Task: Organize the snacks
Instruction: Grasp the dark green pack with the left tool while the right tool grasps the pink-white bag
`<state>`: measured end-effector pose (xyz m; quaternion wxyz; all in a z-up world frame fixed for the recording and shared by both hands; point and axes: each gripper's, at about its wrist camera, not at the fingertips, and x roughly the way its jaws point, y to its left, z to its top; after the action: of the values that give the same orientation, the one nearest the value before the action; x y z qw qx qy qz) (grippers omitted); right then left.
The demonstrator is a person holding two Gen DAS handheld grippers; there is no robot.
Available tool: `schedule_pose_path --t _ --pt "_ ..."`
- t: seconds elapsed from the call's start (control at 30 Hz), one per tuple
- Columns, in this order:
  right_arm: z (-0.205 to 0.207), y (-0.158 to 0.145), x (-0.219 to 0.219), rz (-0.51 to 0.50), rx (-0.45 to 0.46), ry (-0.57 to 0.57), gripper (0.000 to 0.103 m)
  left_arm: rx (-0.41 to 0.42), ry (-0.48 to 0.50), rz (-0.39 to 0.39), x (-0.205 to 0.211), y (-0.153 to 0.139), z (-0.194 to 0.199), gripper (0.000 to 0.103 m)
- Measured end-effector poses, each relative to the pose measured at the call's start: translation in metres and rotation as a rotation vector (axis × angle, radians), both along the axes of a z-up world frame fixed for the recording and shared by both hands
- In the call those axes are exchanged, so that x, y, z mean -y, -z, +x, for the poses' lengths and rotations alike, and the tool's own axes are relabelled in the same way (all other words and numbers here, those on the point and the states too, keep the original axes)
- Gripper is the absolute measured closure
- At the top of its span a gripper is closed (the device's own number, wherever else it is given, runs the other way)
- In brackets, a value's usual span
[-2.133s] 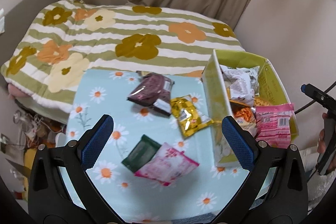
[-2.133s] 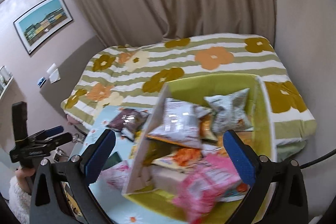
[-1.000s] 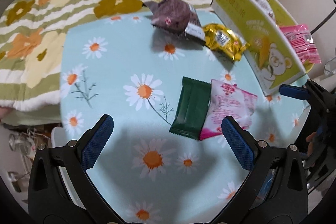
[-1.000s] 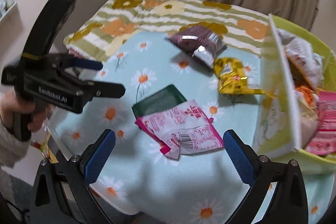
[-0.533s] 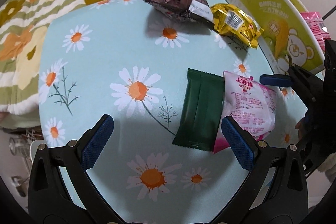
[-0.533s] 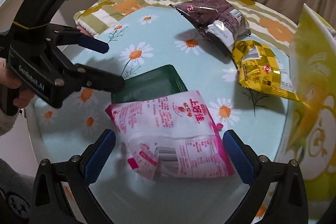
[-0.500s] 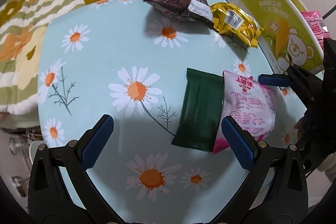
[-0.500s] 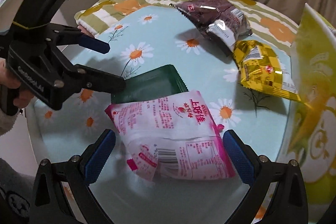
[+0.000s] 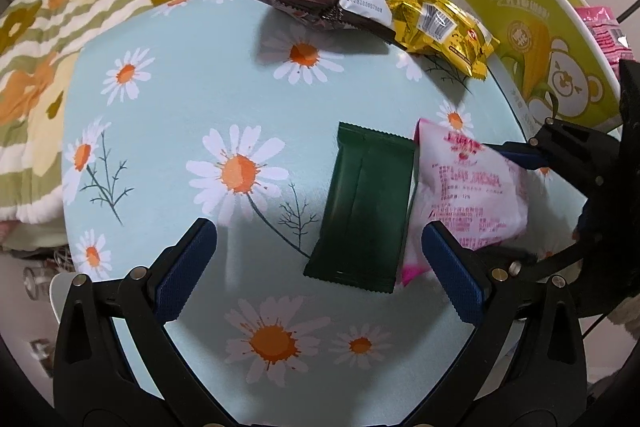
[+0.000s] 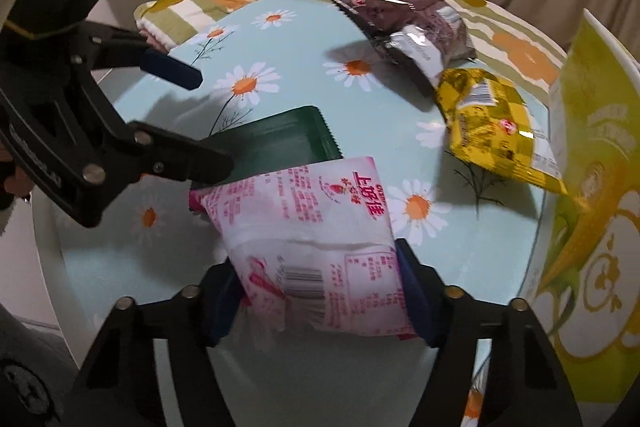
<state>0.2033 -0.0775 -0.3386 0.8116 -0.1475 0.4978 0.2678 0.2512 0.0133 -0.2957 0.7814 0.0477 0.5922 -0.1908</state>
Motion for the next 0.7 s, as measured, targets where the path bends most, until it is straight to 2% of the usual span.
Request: schedule_pose_path --t 0.2,0.33,0.47,0.6,0.63,0.67,0.7 --pt "-0.011 -0.007 0.018 0.003 -0.018 0.04 0.05 0.003 0.052 0.034 0.015 0.004 -0.005 0.005" --pt "-0.018 -0.009 0.025 0.002 -0.016 0.049 0.052 0.004 0.095 0.078 0.028 0.01 -0.006 0.022" --pt "-0.021 -0.011 0.026 0.002 -0.02 0.053 0.053 0.033 0.135 0.139 0.04 0.013 -0.008 0.024" --pt "-0.023 -0.013 0.027 0.017 -0.017 0.063 0.053 0.032 0.163 0.138 0.047 0.012 -0.009 0.031" --pt "-0.023 -0.014 0.028 0.021 -0.014 0.065 0.053 0.032 0.172 0.138 0.049 0.01 -0.009 0.038" --pt "-0.023 -0.016 0.028 0.026 -0.015 0.066 0.053 0.034 0.179 0.136 0.049 0.009 -0.009 0.051" --pt "-0.024 -0.016 0.029 0.028 -0.013 0.067 0.053 0.036 0.186 0.134 0.05 0.007 -0.007 0.058"
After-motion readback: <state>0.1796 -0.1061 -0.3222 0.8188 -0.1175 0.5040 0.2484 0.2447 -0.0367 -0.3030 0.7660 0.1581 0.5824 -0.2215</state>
